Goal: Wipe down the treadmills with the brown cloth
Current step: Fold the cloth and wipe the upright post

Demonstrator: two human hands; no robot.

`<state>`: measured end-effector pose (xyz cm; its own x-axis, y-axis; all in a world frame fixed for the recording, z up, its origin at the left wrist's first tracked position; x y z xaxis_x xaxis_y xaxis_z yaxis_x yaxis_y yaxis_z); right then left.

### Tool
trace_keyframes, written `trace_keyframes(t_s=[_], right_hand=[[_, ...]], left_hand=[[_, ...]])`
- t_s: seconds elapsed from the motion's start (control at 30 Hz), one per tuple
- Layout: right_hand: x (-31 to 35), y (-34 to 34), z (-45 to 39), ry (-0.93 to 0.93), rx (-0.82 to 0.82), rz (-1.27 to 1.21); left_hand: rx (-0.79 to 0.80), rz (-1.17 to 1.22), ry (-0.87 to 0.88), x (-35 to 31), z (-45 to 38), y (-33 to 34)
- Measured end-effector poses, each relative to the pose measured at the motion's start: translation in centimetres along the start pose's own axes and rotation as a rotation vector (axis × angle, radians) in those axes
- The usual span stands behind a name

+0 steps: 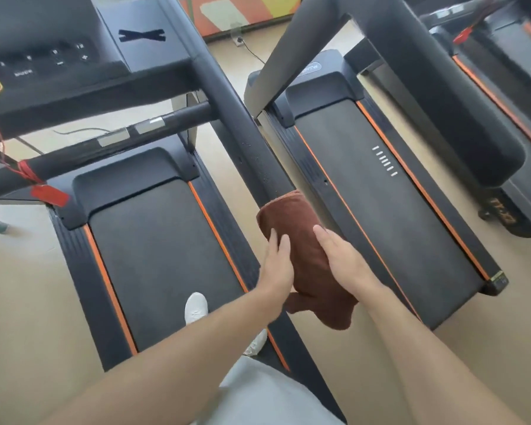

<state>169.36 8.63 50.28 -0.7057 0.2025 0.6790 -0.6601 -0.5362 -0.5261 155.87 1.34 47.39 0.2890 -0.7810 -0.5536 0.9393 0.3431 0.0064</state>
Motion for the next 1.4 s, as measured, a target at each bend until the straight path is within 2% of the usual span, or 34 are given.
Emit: trace_keyframes(t_s=[0.1,0.23,0.37,0.6,0.77,1.0,1.2,1.4], right_hand=[[0.3,0.4,0.3,-0.099,-0.058,0.083],[2.6,1.2,-1.2,-0.221,-0.104,0.281],[6.2,1.9,-4.3,-0.309,-0.120,0.352],[12.3,3.5,-10.3,-0.451,-0.113,0.432],[17.1,4.3,-15.4,-0.497,-0.114,0.456],[23.4,5.2,-23.1,-0.506,-0.094,0.402],[26.6,5.9,-26.3,-0.565,-0.051,0.410],[26.5,5.8,-26.3,-0.582,-0.023,0.323]], left_hand=[[0.070,0.190,-0.073,1.3,-0.9,3.4],[0.053,0.406,-0.121,2.5,-4.6,4.3],[0.026,0.549,-0.157,1.4,-7.6,3.7],[-0.008,0.596,-0.100,-5.2,-10.8,-0.4],[-0.039,0.604,0.022,-9.6,-16.4,-3.4],[-0.053,0.552,0.199,-17.8,-18.0,-8.2],[-0.141,0.537,0.205,-20.2,-19.0,-10.0],[-0.150,0.542,0.230,-20.2,-19.0,-9.9]])
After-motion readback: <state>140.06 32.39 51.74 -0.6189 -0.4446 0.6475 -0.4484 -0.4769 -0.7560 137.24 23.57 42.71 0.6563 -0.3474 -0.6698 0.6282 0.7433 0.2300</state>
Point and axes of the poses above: each hand's wrist, its own z-axis away from the middle knuckle, its own y-axis out of the palm, x = y × z, the point moved 8 cm from there along -z, towards the middle knuckle, and after that the axes turned 7 degrees about -y, right-handed, at the moved point
